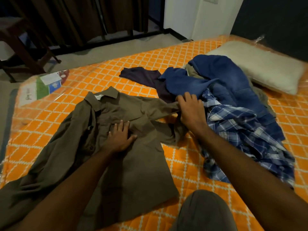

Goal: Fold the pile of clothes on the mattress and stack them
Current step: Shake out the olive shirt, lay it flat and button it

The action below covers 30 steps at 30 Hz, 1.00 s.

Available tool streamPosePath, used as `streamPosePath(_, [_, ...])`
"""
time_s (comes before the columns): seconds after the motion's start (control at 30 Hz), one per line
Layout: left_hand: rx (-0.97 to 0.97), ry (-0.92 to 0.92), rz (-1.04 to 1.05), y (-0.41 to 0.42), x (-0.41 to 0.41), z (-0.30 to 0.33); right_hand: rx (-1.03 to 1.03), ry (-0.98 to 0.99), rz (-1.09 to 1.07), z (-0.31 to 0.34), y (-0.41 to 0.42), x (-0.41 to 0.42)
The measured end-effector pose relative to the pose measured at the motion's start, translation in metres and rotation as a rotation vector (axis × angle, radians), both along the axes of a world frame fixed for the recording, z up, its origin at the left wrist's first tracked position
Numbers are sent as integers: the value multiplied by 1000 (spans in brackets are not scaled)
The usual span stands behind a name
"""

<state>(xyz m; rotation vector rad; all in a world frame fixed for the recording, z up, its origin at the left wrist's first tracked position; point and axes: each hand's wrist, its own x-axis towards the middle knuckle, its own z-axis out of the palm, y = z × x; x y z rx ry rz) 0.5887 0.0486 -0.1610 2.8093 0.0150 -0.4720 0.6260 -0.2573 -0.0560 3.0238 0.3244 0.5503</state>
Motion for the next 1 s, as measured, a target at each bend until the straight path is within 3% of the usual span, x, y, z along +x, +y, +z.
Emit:
streamPosePath(0.07, [34,11,-43,0,-4,5,107,205,-54,-20,-10,-2])
streamPosePath(0.17, [100,-63,-152,-3,-16,15,551,564,-233,-47,-28,-10])
streamPosePath(0.3, [215,-271,-452,-19,-32,20,479,522,-340,-70,-35,-30])
streamPosePath(0.37, [193,-208,-501,-33,-33,19,405,500,-332,-71,-34,-36])
streamPosePath(0.4, [172,-133,-488,-40,-33,18,463,483,-307,-70,-34,-36])
streamPosePath(0.5, [152,11,-452,-54,-31,19,1065,388,-278,-47,-36,-34])
streamPosePath(0.57, [164,27,-445,-54,-29,21,1264,305,-214,-24,-40,-27])
streamPosePath(0.63, [148,63,-442,-52,-27,22,1171,362,-99,1,-42,-22])
streamPosePath(0.77, [156,95,-482,-48,-26,30,314,323,-47,44,-52,-14])
streamPosePath(0.83, [146,92,-480,-46,-27,32,18,304,-52,60,-53,-13])
streamPosePath(0.9, [144,78,-471,-46,-30,32,-85,437,-86,67,-51,-13])
streamPosePath(1.0, [129,23,-445,-48,-37,32,-65,598,-77,50,-41,-25])
